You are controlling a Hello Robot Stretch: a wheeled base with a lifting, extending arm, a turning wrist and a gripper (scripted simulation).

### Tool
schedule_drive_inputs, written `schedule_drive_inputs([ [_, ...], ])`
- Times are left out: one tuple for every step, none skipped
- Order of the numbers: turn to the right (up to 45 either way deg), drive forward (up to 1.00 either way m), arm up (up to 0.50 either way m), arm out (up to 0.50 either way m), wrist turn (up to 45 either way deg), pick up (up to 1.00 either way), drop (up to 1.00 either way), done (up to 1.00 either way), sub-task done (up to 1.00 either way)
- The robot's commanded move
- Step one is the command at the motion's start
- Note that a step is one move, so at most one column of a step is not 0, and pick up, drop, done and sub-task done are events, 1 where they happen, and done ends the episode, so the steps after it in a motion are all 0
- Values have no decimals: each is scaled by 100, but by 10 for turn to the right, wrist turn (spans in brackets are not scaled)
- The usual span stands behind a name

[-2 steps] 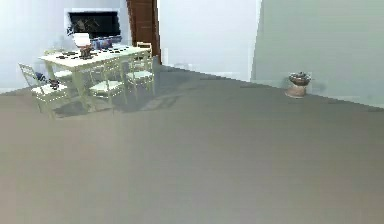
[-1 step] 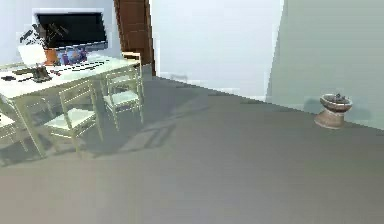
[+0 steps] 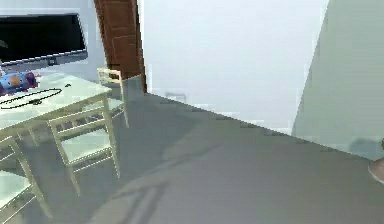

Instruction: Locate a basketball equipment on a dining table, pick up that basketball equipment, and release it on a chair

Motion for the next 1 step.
schedule_drive_inputs([
  [0,100,0,0,0,0,0,0,0],
])
